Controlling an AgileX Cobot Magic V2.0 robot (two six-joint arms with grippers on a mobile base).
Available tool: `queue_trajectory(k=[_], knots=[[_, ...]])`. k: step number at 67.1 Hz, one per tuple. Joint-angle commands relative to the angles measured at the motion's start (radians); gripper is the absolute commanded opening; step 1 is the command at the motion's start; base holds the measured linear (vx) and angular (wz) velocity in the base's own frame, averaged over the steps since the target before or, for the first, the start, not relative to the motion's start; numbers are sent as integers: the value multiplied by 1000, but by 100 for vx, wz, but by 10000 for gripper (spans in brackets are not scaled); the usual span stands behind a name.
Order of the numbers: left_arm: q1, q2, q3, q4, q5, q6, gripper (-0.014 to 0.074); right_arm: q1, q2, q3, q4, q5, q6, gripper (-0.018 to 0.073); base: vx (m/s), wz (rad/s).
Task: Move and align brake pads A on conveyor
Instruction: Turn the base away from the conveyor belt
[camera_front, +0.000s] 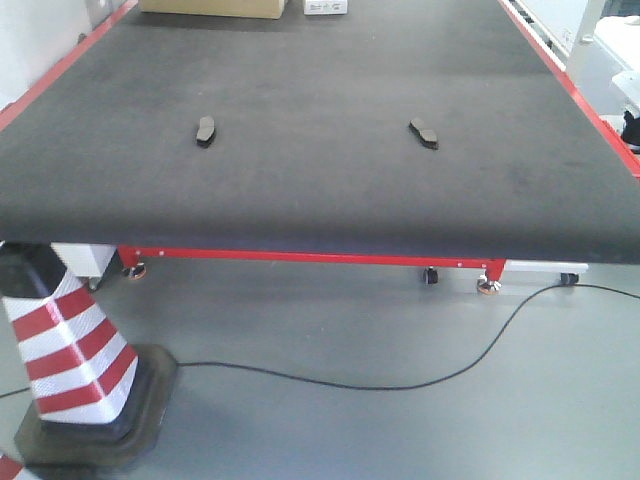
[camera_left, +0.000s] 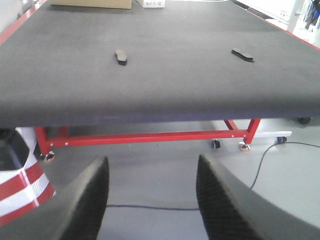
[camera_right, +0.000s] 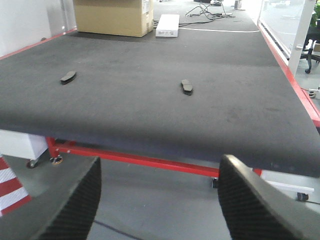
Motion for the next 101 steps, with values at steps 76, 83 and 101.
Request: queue_trajectory(k=[76, 83, 101], knots=[[-4, 13, -22, -11, -72, -3, 372, -4, 14, -23, -15, -79, -5, 484, -21, -44], [-4, 13, -22, -11, -72, -3, 372, -4, 14, -23, -15, -79, -5, 484, -8, -62], [-4, 13, -22, -11, -72, -3, 372, -4, 14, -23, -15, -79, -5, 484, -5, -62]])
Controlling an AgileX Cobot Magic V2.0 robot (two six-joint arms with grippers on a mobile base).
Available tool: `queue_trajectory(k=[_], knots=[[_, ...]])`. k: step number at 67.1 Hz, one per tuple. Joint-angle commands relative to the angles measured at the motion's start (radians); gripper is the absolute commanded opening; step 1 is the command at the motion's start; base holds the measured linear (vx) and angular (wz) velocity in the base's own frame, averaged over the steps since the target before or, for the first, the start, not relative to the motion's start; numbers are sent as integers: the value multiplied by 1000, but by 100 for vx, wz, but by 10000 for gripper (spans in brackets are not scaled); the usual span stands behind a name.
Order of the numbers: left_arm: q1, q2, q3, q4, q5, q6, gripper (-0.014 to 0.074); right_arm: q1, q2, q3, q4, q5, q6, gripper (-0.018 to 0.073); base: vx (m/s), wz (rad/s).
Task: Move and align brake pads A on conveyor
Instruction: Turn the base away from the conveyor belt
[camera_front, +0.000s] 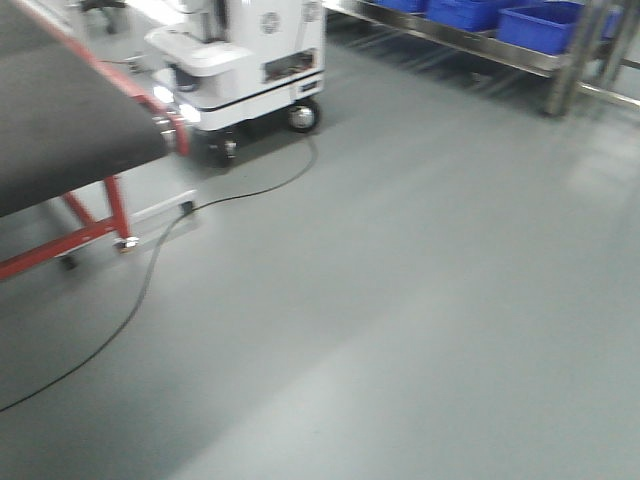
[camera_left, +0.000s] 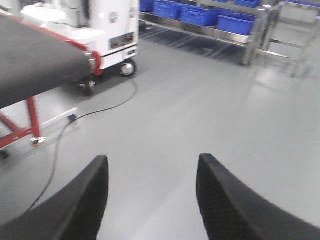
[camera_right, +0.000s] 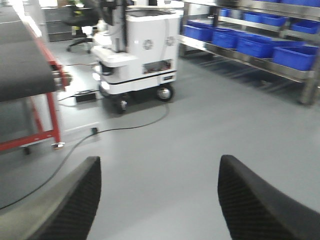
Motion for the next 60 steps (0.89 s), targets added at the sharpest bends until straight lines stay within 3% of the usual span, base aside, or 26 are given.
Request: queue_trajectory(k=[1, 60], knots=[[-4, 13, -22, -11, -72, -3, 372, -4, 14, -23, -15, -79, -5, 484, -3, -67], [-4, 13, -22, -10, -72, -3, 372, -4, 14, -23, -15, -79, -5, 484, 1, -81]])
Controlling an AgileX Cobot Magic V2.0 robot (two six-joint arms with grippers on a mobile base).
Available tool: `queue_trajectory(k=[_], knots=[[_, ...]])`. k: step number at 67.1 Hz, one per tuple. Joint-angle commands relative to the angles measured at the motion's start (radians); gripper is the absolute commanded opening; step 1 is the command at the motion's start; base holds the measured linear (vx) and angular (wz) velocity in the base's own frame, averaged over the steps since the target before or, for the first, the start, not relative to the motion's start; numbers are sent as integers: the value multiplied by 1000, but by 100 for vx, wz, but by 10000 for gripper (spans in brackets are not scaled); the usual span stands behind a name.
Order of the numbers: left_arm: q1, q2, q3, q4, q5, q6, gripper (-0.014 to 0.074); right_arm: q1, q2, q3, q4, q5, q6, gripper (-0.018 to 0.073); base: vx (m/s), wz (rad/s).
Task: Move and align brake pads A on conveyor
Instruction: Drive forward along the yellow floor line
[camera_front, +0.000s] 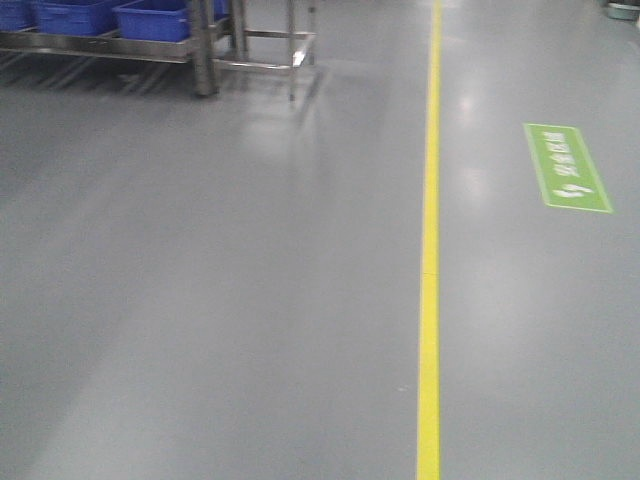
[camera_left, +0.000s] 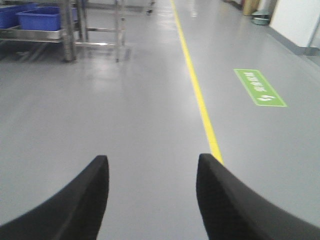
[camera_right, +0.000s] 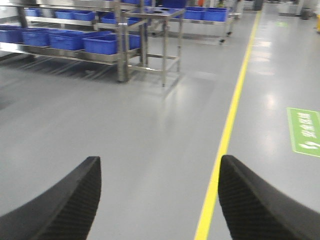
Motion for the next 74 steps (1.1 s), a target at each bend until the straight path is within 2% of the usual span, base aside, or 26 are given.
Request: queue_trajectory(k=[1, 42, 74], knots=[[-4, 13, -22, -10, -72, -3, 372, -4, 14, -23, -14, -79, -5, 484, 8, -59], [-4, 13, -22, -10, -72, -3, 372, -4, 14, -23, -14, -79, -5, 484, 13, -36], [-4, 13, -22, -10, -72, -3, 372, -4, 14, -23, 2, -79, -5, 484, 31, -22]])
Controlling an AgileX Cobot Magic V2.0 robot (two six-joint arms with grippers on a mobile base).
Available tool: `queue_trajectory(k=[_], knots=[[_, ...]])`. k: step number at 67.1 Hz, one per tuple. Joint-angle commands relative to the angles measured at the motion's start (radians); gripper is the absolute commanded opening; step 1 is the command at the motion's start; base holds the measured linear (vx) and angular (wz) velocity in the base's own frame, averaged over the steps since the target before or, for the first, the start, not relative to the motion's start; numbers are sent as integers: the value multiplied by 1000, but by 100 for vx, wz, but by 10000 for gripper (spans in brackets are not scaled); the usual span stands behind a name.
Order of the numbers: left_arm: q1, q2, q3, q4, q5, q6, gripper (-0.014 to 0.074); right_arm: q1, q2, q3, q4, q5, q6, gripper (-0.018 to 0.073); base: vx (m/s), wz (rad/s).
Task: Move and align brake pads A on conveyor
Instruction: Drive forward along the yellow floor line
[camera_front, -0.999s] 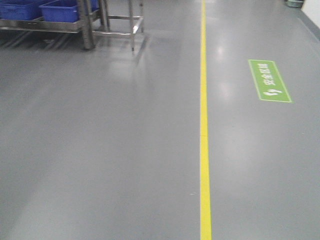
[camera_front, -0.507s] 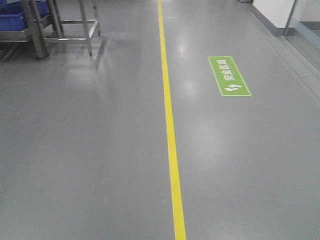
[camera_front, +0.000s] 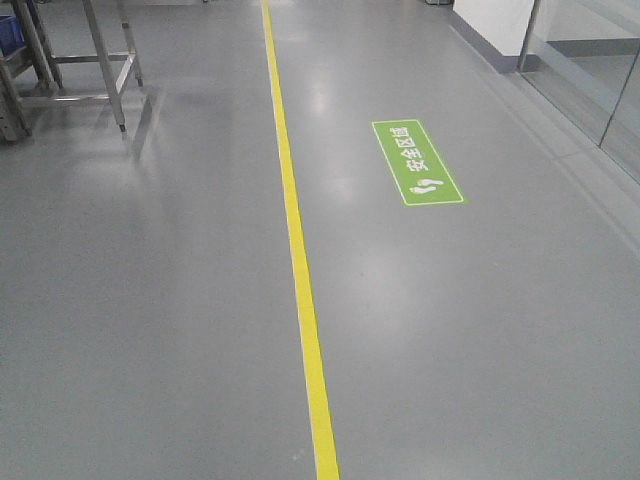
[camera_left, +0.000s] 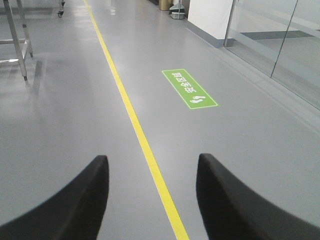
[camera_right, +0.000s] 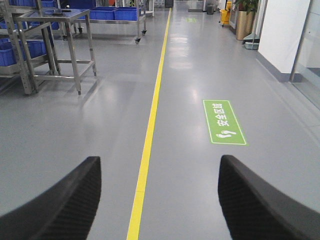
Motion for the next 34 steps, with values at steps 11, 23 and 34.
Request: queue_trajectory(k=[11, 23, 34], knots=[[-4, 13, -22, -10, -72, -3, 372, -4, 14, -23, -3, -79, -5, 484, 45, 10], [-4, 13, -22, -10, -72, -3, 372, -4, 14, -23, -4, -79, -5, 484, 50, 21], [-4, 13, -22, -11, -72, -3, 372, -4, 14, -23, -4, -79, -5, 484, 54, 17]])
